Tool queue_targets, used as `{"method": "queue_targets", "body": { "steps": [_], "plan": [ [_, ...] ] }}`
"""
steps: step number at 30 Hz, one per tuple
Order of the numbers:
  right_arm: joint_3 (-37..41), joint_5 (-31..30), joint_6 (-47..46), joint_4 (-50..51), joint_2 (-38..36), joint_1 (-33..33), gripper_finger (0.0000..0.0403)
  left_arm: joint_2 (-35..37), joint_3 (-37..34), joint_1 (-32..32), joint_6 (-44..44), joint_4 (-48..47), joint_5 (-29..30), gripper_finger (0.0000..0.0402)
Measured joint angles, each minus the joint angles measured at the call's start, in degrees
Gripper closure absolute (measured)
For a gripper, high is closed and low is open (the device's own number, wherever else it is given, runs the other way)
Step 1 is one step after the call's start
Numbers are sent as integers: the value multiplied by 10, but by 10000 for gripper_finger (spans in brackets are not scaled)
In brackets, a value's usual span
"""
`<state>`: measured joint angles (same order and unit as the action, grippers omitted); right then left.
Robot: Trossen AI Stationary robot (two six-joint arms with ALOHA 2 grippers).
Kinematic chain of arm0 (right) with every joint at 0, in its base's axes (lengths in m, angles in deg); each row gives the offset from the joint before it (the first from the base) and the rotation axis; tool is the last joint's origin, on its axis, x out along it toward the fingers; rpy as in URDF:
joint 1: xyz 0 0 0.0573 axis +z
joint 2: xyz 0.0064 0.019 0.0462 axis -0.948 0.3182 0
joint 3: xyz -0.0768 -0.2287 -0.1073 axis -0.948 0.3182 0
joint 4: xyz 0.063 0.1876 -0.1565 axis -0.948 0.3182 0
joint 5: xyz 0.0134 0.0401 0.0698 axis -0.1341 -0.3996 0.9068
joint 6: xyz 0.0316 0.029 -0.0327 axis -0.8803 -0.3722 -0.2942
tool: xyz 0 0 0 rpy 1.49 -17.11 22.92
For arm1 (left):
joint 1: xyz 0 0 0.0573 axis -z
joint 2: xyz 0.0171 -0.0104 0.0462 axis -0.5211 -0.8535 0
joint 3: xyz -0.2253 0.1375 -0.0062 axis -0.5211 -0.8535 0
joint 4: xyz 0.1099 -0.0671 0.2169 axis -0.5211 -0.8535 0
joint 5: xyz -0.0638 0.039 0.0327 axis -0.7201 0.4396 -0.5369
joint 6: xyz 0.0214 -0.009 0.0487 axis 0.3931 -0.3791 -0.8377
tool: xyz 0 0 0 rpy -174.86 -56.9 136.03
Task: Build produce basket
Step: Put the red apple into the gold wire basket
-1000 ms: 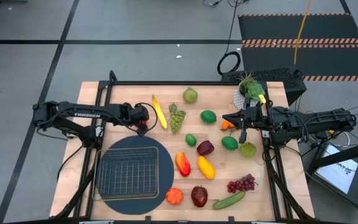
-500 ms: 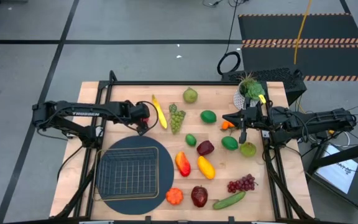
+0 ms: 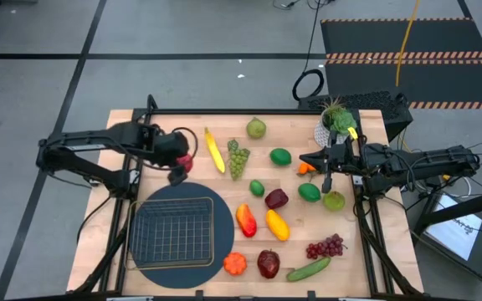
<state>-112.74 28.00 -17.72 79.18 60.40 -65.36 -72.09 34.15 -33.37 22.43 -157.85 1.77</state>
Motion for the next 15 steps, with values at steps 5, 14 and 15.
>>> {"method": "queue_targets", "body": {
  "steps": [5,14,15],
  "plan": [
    [0,0,0,0,0,0,403,4,75,60,93,-90,-47,69],
    [0,0,4,-2,0,0,403,18,70,198,227,-88,-136,67],
    [0,0,4,-2,0,0,403,17,67,213,241,-89,-140,67]
  ]
}}
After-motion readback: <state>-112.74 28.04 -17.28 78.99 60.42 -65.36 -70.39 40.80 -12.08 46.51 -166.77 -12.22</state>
